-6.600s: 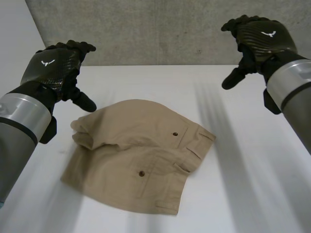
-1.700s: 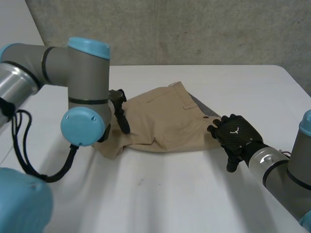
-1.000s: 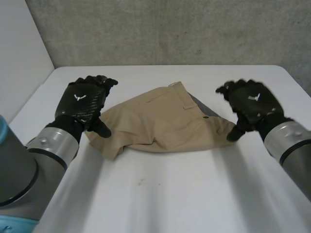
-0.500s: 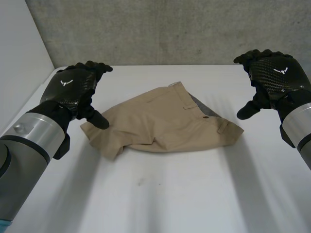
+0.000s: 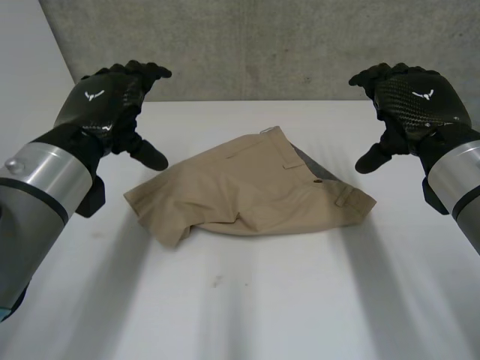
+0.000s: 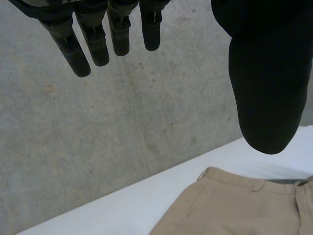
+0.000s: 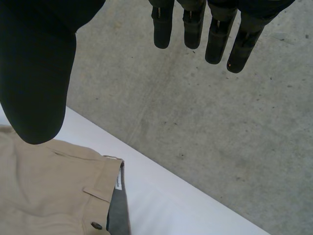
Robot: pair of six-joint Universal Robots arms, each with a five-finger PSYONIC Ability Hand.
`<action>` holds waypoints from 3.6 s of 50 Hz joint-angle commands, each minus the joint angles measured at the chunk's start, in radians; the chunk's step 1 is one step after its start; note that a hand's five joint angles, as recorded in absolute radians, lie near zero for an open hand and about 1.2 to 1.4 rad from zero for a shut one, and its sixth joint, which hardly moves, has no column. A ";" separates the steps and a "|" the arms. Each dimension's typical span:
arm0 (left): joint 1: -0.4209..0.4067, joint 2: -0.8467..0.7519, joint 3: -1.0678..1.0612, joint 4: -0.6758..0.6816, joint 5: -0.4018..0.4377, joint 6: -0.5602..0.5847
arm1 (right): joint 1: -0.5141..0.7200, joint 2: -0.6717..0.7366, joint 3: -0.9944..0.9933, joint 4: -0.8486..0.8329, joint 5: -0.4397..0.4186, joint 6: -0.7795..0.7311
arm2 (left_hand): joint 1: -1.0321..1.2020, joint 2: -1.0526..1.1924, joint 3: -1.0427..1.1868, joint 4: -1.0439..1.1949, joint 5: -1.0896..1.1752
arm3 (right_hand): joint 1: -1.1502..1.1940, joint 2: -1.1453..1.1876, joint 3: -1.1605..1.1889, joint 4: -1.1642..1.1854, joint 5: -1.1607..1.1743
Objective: Fold the shorts.
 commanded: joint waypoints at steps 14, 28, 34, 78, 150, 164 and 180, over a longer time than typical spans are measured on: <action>0.025 -0.044 0.046 -0.014 0.073 -0.043 | 0.029 0.053 -0.116 0.062 -0.024 -0.052 | -0.046 -0.054 -0.056 -0.030 -0.042 | -0.019 -0.039 -0.035 -0.052 -0.052; 0.025 -0.049 0.023 0.014 0.076 -0.043 | 0.035 0.061 -0.118 0.061 -0.032 -0.089 | -0.046 -0.054 -0.056 -0.030 -0.042 | -0.019 -0.039 -0.035 -0.052 -0.052; 0.025 -0.062 0.002 0.077 0.071 -0.043 | 0.035 0.062 -0.115 0.061 -0.035 -0.107 | -0.046 -0.054 -0.056 -0.030 -0.042 | -0.019 -0.039 -0.035 -0.052 -0.052; 0.023 -0.067 -0.009 0.080 0.070 -0.043 | 0.043 0.109 -0.110 0.044 -0.026 -0.111 | -0.046 -0.054 -0.056 -0.030 -0.042 | -0.019 -0.039 -0.035 -0.052 -0.052; -0.120 -0.038 0.176 0.077 -0.128 0.431 | 0.027 0.049 -0.284 0.205 -0.040 -0.402 | 1.176 1.168 1.166 1.191 1.180 | 1.202 1.183 1.187 1.170 1.170; 0.015 -0.530 0.391 0.074 -0.119 0.437 | 0.161 0.438 -0.382 0.148 0.042 -0.097 | 1.036 1.028 1.027 1.052 1.040 | 1.202 1.183 1.187 1.170 1.170; 0.005 -0.344 0.165 0.062 -0.111 0.432 | 0.122 0.426 -0.402 0.234 0.094 -0.195 | -0.010 -0.018 -0.020 0.006 -0.006 | -0.019 -0.039 -0.035 -0.052 -0.052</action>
